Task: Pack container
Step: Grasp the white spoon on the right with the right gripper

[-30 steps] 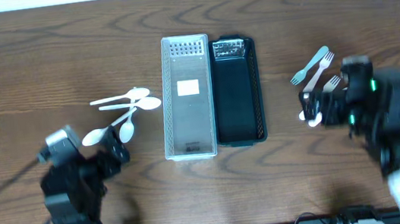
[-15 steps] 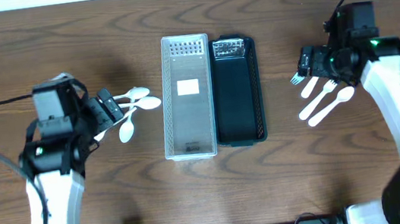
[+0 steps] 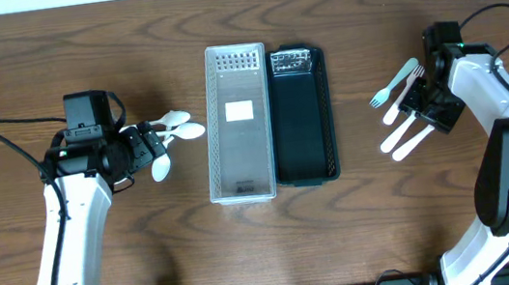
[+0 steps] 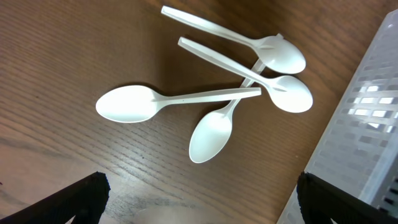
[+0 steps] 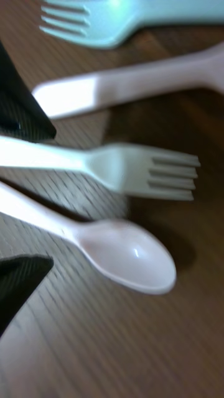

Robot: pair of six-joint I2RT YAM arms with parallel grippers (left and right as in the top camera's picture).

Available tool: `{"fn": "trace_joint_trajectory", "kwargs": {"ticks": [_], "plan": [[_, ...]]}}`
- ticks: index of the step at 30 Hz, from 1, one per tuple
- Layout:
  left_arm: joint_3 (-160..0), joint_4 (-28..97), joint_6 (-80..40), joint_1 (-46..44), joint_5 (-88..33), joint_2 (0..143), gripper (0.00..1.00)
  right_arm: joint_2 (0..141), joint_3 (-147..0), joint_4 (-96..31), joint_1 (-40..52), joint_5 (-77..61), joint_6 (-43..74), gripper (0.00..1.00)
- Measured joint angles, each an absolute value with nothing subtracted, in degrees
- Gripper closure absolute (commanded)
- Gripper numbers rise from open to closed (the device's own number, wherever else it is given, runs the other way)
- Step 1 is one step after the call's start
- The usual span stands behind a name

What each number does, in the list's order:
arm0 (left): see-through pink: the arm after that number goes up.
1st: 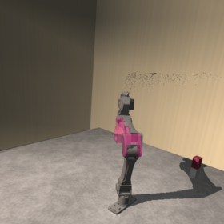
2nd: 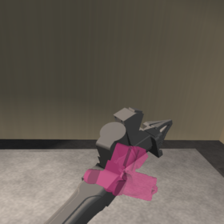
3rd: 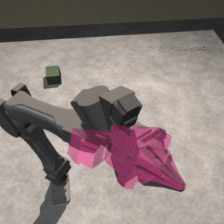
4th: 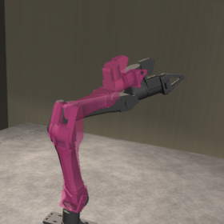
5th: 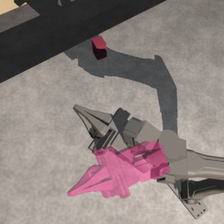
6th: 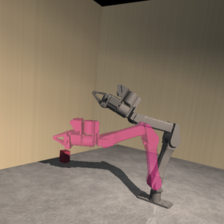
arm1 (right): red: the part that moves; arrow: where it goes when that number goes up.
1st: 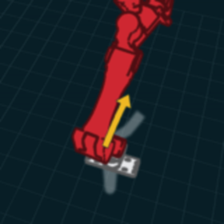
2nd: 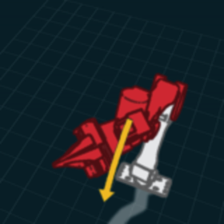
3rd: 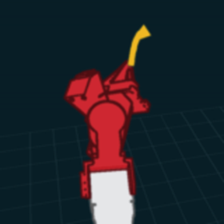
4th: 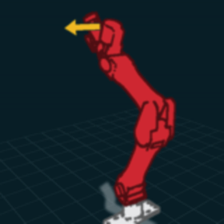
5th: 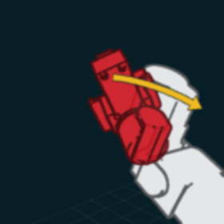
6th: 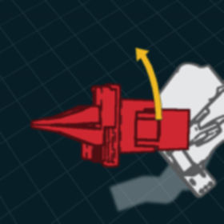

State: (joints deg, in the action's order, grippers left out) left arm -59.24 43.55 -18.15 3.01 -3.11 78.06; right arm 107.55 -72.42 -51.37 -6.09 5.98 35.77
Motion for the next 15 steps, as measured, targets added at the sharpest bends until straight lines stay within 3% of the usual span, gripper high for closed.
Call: {"fn": "trace_joint_trajectory", "kwargs": {"ticks": [13, 15], "plan": [[-59.2, 43.5, -18.2, 3.0, -3.1, 78.6, 0.02, 107.6, -65.5, -46.7, -7.3, 7.6, 38.8, 0.45], [-59.2, 43.5, -18.2, 3.0, -3.1, 78.6, 0.02, 107.5, -64.2, -44.6, -7.3, 7.6, 39.4, 0.48]]}}
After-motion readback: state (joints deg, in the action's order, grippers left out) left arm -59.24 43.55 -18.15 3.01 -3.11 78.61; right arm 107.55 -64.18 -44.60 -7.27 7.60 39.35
